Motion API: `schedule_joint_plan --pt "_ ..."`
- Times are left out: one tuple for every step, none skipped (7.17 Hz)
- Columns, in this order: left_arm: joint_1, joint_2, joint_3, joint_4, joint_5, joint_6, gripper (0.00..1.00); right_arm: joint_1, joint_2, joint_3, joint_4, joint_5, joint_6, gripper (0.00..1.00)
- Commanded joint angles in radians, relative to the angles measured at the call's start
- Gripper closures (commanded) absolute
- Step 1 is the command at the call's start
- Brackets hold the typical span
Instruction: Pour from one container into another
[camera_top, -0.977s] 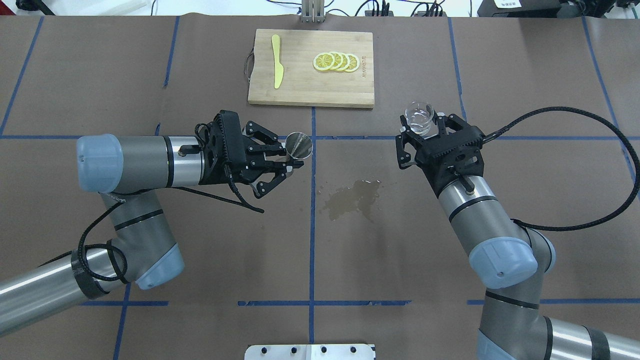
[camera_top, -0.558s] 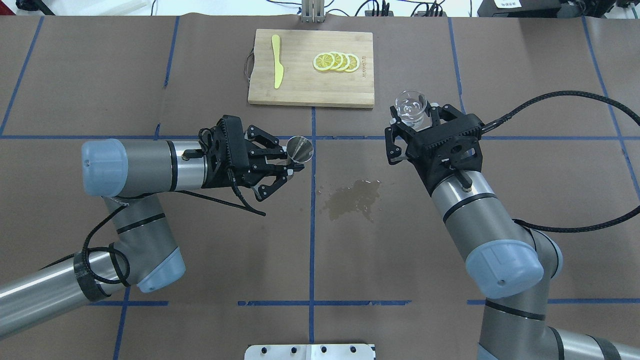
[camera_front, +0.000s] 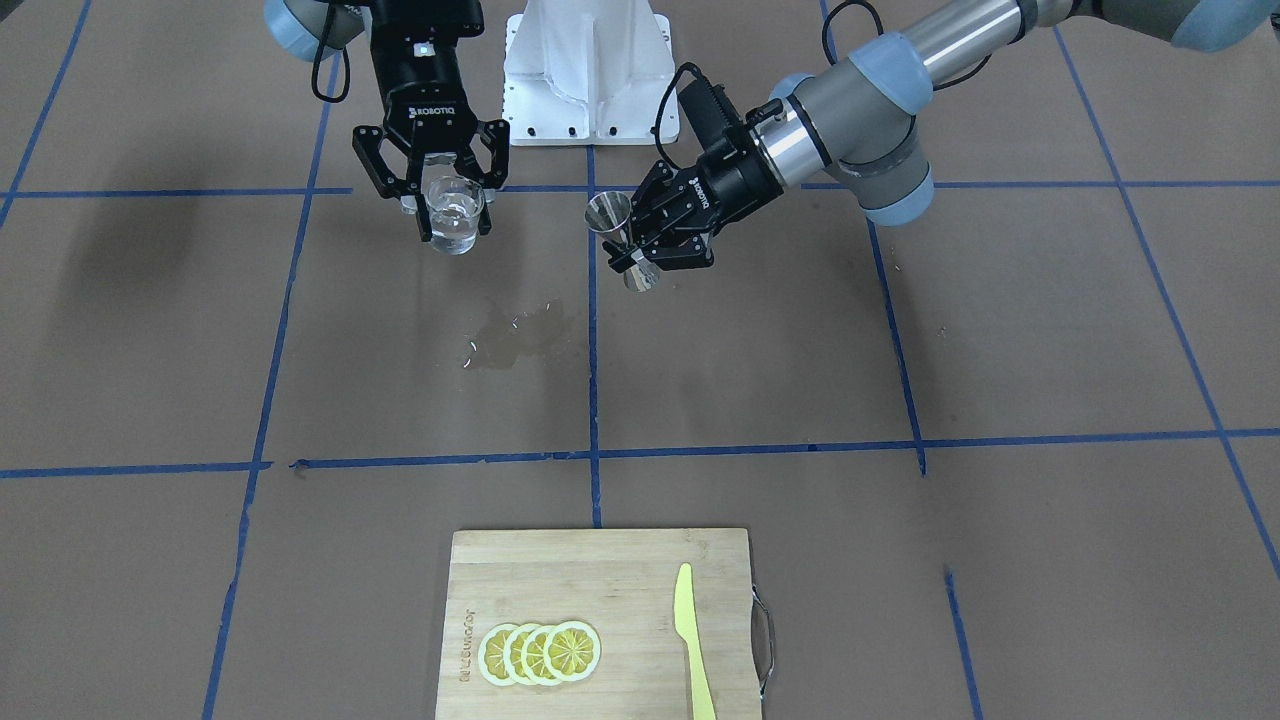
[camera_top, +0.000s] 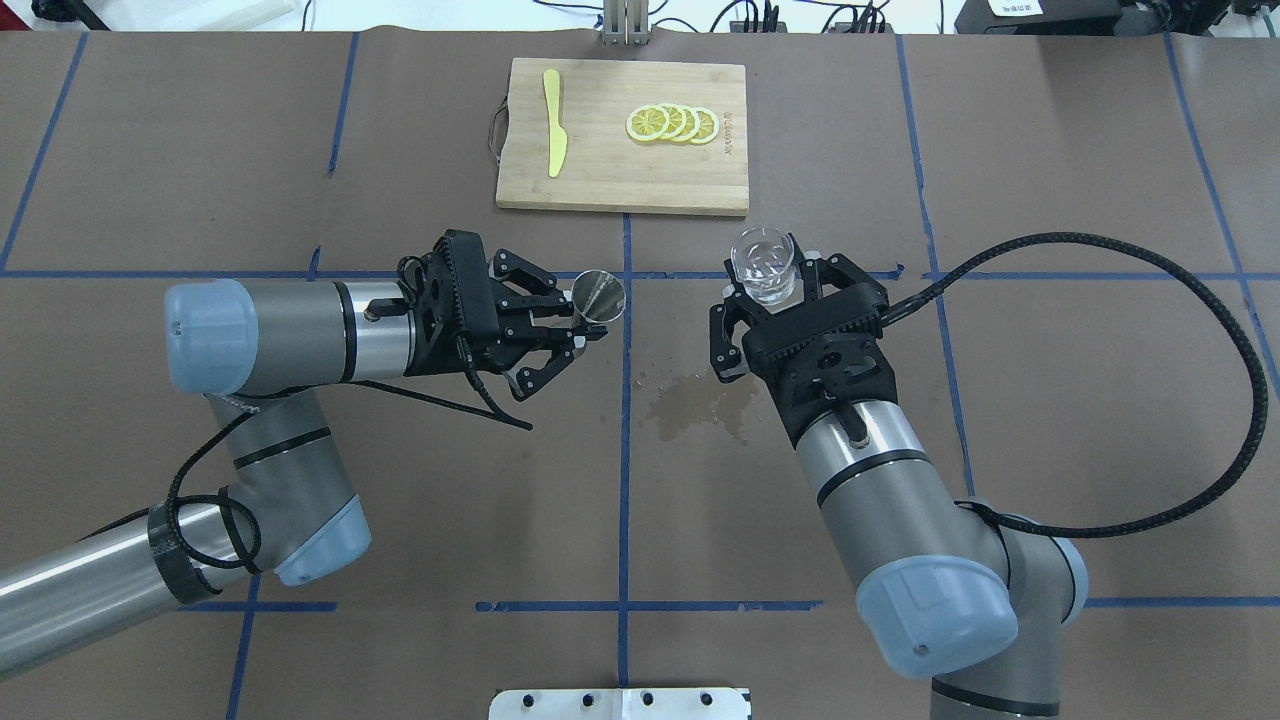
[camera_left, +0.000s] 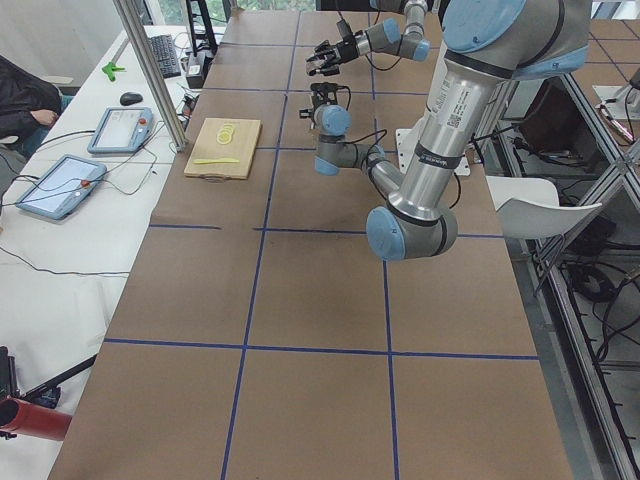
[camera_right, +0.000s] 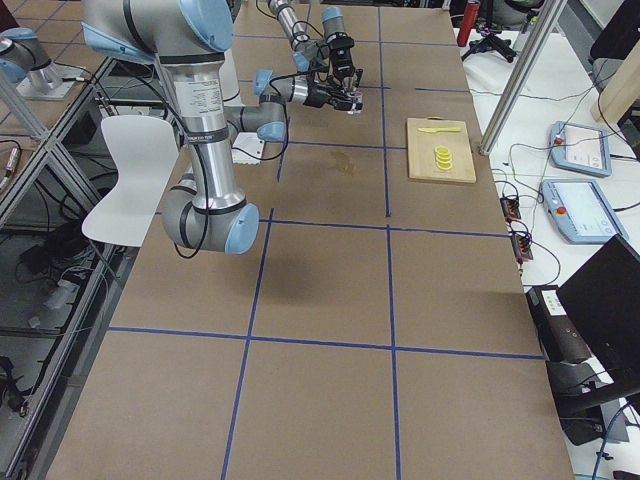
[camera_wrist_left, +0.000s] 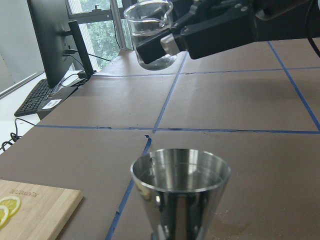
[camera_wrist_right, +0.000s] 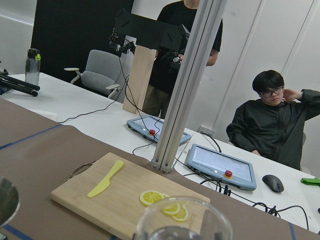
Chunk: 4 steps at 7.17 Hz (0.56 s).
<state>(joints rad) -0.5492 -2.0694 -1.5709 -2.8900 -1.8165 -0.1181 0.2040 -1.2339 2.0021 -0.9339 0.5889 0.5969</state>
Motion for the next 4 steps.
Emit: schedule_joint_plan --pt "0.000 0.000 0.000 0.000 0.000 0.000 1.00 -0.031 0.025 0.000 -0.023 -0.017 0.000 1.00" --pt "0.000 0.000 0.000 0.000 0.000 0.000 1.00 -0.031 0.075 0.000 -0.090 -0.018 0.000 1.00" --pt "0.000 0.000 0.000 0.000 0.000 0.000 1.00 -0.028 0.127 0.001 -0.179 -0.040 0.001 1.00" --pt "0.000 0.000 -0.001 -0.001 0.000 0.000 1.00 -0.028 0.132 0.000 -0.198 -0.066 0.001 1.00"
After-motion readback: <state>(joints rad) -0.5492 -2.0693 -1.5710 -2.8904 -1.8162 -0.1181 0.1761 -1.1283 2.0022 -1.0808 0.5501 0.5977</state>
